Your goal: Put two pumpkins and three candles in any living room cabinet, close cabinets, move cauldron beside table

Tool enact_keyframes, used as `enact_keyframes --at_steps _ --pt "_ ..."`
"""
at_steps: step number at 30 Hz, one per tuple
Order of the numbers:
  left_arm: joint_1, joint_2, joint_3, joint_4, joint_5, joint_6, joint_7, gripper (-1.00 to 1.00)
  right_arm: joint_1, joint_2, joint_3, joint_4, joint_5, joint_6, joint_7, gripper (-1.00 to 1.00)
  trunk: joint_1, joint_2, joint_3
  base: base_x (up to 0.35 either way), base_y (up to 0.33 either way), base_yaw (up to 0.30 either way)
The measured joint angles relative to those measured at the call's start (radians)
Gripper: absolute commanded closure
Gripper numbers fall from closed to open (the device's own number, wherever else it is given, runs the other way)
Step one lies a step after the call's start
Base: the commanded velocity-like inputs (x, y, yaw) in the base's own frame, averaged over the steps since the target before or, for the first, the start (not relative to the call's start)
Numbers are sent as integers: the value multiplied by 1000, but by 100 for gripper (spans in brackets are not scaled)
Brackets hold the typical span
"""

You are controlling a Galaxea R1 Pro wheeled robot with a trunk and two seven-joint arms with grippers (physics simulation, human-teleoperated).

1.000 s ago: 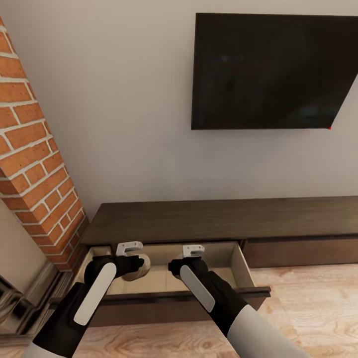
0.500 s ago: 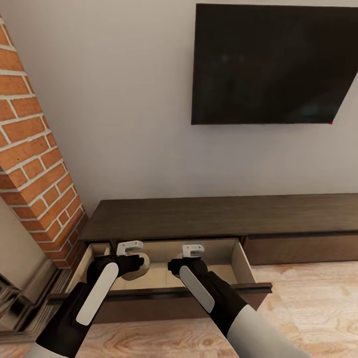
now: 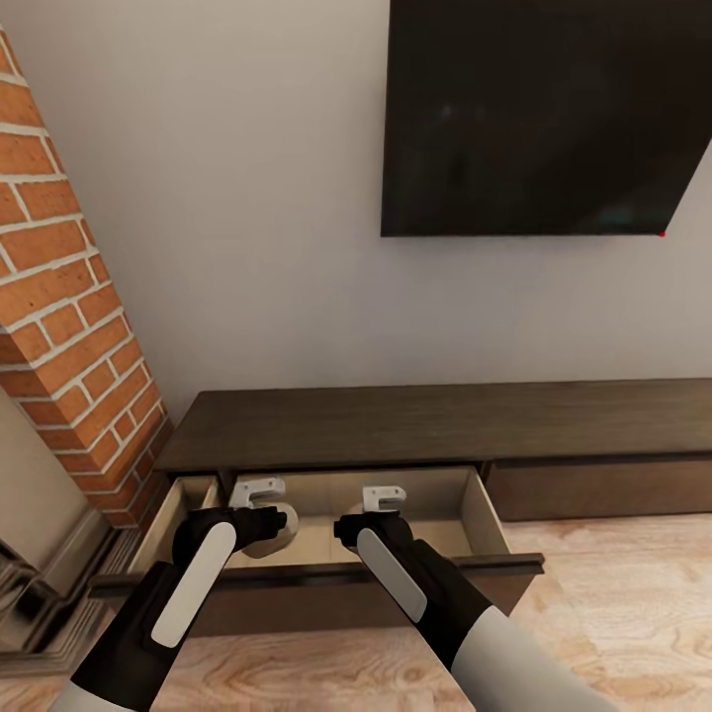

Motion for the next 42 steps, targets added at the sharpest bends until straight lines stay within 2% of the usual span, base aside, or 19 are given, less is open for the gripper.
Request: enact_keyframes --at_steps 6,12,20,39,42 --pt "0 0 0 0 1 0 -1 100 0 0 1 0 0 -1 0 100 23 -42 -19 0 0 0" --pt "0 0 0 0 1 -1 -2 100 0 0 1 0 -2 -20 0 100 23 -42 -19 68 0 0" --pt "0 0 0 0 1 0 -2 100 -1 0 31 0 -2 -28 0 100 23 -42 -19 59 0 0" --pt "0 0 -15 0 1 1 -2 100 -1 0 30 5 -13 -24 -2 100 23 -42 -19 93 0 0" --pt "0 0 -15 0 1 1 -2 100 -1 0 26 42 -16 -13 -6 100 23 -42 -19 1 0 0"
